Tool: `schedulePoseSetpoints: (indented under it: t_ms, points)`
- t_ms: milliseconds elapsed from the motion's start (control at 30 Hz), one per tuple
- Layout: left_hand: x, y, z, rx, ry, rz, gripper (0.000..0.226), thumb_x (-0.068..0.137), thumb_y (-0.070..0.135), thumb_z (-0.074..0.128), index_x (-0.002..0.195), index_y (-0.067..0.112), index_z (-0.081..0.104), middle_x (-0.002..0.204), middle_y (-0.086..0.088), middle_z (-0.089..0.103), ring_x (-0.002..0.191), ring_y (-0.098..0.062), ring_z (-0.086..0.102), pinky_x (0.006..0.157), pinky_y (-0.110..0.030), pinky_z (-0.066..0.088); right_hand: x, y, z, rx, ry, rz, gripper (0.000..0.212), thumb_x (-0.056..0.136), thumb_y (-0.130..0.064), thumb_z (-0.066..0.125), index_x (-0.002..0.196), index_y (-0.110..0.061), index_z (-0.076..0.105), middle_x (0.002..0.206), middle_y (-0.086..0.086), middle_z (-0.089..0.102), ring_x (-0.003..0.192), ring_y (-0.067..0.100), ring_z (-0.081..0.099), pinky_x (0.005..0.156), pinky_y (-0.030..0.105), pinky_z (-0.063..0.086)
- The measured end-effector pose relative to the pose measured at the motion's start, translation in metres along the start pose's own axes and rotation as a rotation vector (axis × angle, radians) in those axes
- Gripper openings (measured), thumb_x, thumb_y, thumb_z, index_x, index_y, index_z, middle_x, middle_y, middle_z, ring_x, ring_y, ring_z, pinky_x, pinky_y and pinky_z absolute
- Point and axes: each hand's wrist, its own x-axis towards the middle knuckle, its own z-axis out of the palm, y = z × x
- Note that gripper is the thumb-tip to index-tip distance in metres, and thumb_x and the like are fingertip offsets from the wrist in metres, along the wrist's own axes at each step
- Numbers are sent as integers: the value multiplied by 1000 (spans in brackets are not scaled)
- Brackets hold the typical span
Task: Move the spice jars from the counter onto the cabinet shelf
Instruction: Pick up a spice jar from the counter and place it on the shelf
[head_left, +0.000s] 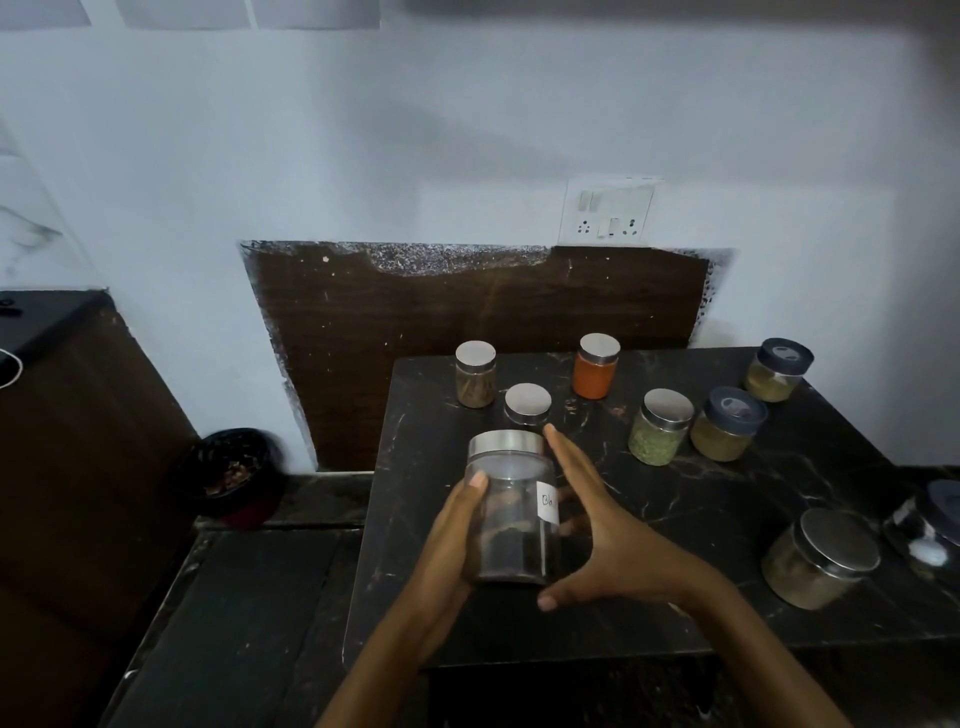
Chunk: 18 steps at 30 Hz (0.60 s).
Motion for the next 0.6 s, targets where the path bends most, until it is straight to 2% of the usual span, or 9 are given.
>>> schedulePoseSetpoints:
  t_ms: [67, 133, 200, 267, 333, 367, 467, 533, 600]
  points:
    - [5, 2, 1, 1, -19, -64, 34, 93, 13, 43, 127, 7, 47, 111, -11, 57, 99, -26, 57, 92, -38, 48, -1, -1, 1, 32, 6, -5, 128, 63, -13, 85, 135, -53, -14, 142, -33, -9, 118, -15, 25, 86, 2, 40]
    - [4, 4, -4, 25, -74, -107, 40, 95, 7, 39, 134, -1, 39, 115, -17, 55, 111, -35, 51, 106, -44, 33, -1, -3, 1, 16, 23, -16, 130, 60, -15, 86, 139, -50, -11, 145, -32, -7, 123, -9, 27, 90, 8, 43]
    - [7, 3, -2, 2, -16, -96, 37, 97, 27, 42, 130, 10, 48, 107, -7, 58, 117, -31, 50, 110, -46, 31, -1, -4, 2, 0, 34, -14, 131, 59, -16, 87, 141, -48, -10, 143, -33, -5, 128, -5, 25, 89, 8, 44]
    - [6, 1, 3, 89, 14, -19, 44, 88, 58, 43, 116, 26, 56, 105, 4, 61, 105, -18, 57, 104, -48, 39, 1, -4, 4, -16, 43, -19, 130, 60, -16, 87, 140, -47, -11, 138, -34, -4, 120, -19, 21, 83, -3, 38]
    - [5, 0, 5, 91, 38, -19, 53, 86, 58, 46, 128, 25, 50, 114, 1, 59, 96, -15, 59, 87, -43, 50, 2, -2, 7, -37, 63, -23, 130, 59, -18, 87, 137, -49, -12, 135, -36, -5, 115, -24, 14, 78, -11, 30]
    - [7, -1, 5, 74, 39, -24, 58, 87, 54, 48, 135, 23, 42, 118, -2, 56, 95, -17, 59, 77, -38, 51, 2, -2, 7, -44, 72, -25, 130, 58, -20, 87, 135, -51, -13, 134, -39, -6, 119, -19, 13, 78, -11, 28]
    - [7, 4, 6, 75, 4, -19, 60, 84, 49, 44, 136, 19, 38, 113, -5, 58, 92, -18, 62, 61, -29, 51, 1, -4, 6, -62, 56, -38, 129, 56, -31, 86, 130, -60, -16, 135, -44, -14, 128, -9, 6, 86, 0, 30]
    - [2, 6, 5, -24, 1, -47, 44, 91, 43, 41, 125, 17, 45, 98, -3, 60, 85, -18, 61, 60, -30, 48, -3, -4, 2, -66, 41, -27, 133, 56, -30, 86, 132, -59, -19, 139, -41, -19, 127, -12, 14, 91, 6, 34]
    - [1, 5, 3, -70, -19, -57, 39, 86, 46, 41, 115, 22, 49, 96, -4, 63, 87, -19, 63, 64, -33, 49, -5, -4, -1, -52, 36, -8, 136, 58, -25, 87, 134, -57, -22, 142, -37, -22, 126, -12, 20, 96, 14, 39]
